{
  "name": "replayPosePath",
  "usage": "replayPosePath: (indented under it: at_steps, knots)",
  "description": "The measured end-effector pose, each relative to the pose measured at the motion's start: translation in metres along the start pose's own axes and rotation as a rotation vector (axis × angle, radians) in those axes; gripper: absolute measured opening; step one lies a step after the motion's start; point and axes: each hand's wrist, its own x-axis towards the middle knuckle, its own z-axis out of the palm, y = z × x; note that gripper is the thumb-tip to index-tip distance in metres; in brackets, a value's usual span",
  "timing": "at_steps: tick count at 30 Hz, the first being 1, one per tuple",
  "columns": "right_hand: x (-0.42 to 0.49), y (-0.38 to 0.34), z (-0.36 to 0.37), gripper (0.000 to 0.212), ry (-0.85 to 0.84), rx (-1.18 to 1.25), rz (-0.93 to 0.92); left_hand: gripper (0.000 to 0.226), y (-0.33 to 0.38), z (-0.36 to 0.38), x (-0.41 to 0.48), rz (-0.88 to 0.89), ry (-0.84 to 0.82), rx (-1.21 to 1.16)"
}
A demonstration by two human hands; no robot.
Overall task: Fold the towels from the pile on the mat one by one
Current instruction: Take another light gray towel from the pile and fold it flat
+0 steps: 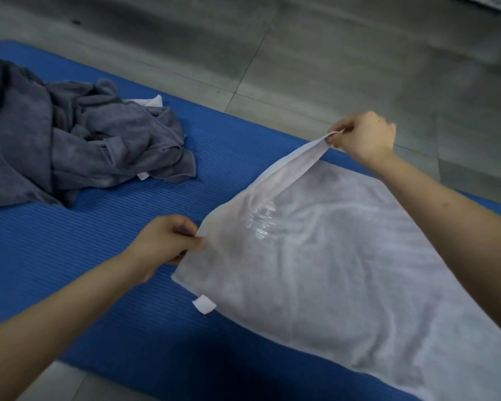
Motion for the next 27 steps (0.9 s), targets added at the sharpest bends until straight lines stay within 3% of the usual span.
replayPosePath:
  at_steps: [2, 4, 6, 9, 13, 17, 20, 22, 27]
  knots:
    - [-0.018, 0.032, -0.019, 0.021, -0.026, 0.171, 0.132, 0.019, 0.02, 0.013, -0.01, 0.059, 0.003, 0.022]
    - [-0.041, 0.064, -0.04, 0.024, -0.09, 0.495, 0.245, 0.018, 0.043, 0.03, -0.022, 0.14, -0.007, 0.075]
    - [-0.069, 0.1, -0.065, 0.016, -0.172, 0.699, 0.346, 0.015, 0.067, 0.052, -0.036, 0.227, -0.046, 0.156]
    - [-0.116, 0.161, -0.1, 0.006, -0.302, 0.781, 0.508, 0.013, 0.105, 0.093, -0.058, 0.318, -0.137, 0.277]
    - [-0.181, 0.246, -0.119, 0.005, -0.22, 0.834, 0.676, 0.011, 0.155, 0.154, -0.084, 0.354, -0.284, 0.456]
    - [-0.24, 0.31, -0.112, 0.019, -0.202, 1.017, 0.829, 0.01, 0.179, 0.223, -0.109, 0.323, -0.431, 0.634]
    - [-0.265, 0.339, -0.111, 0.009, -0.218, 1.072, 0.852, 0.011, 0.183, 0.279, -0.124, 0.322, -0.517, 0.733]
    - [-0.262, 0.356, -0.113, 0.009, -0.14, 1.019, 0.825, 0.013, 0.185, 0.317, -0.13, 0.308, -0.562, 0.715]
    - [-0.212, 0.406, -0.125, 0.02, 0.037, 0.849, 0.6, 0.008, 0.19, 0.417, -0.147, 0.228, -0.752, 0.605]
